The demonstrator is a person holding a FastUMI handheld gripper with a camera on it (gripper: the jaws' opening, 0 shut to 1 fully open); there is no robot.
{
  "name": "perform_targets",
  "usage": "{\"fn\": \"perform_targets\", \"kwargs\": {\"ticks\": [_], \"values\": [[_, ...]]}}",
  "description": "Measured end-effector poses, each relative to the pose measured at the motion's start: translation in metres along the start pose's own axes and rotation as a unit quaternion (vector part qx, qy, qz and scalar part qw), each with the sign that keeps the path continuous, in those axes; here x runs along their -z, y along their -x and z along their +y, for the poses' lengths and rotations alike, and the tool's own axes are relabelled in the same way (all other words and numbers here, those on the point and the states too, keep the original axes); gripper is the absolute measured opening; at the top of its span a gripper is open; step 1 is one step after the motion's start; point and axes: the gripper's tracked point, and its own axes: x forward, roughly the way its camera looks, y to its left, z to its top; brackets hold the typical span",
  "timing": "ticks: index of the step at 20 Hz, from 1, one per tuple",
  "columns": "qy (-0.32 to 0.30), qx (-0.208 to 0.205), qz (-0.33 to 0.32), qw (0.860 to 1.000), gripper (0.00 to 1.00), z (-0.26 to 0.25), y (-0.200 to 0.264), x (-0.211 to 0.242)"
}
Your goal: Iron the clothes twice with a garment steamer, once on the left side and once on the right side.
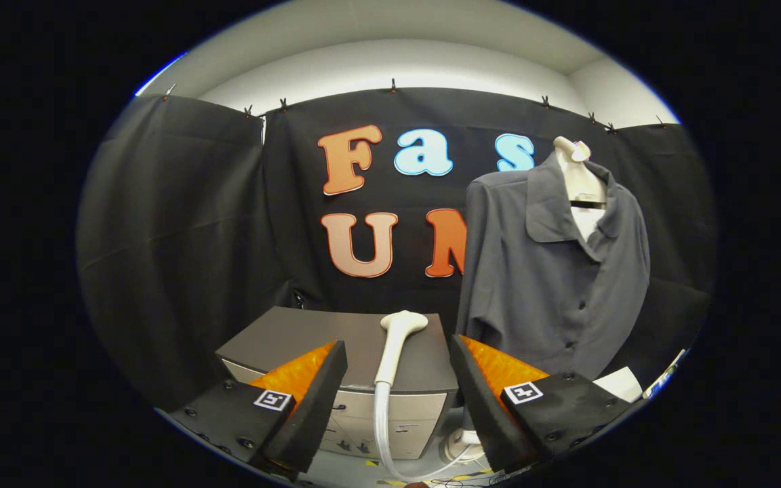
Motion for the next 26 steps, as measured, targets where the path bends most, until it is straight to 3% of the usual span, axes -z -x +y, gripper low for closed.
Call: {"fn": "perform_targets", "kwargs": {"ticks": [4,10,18,26], "values": [[-0.012,-0.013,0.062,0.998,0.98,0.013,-0.068,0.012],[0.005,0.012,0.158,0.987,0.99,0.001,-0.17,0.044],[-0.001,0.023,0.266,0.964,0.99,-0.023,-0.252,0.094],[-0.013,0.04,0.329,0.943,0.99,-0.034,-0.292,0.13]]}}
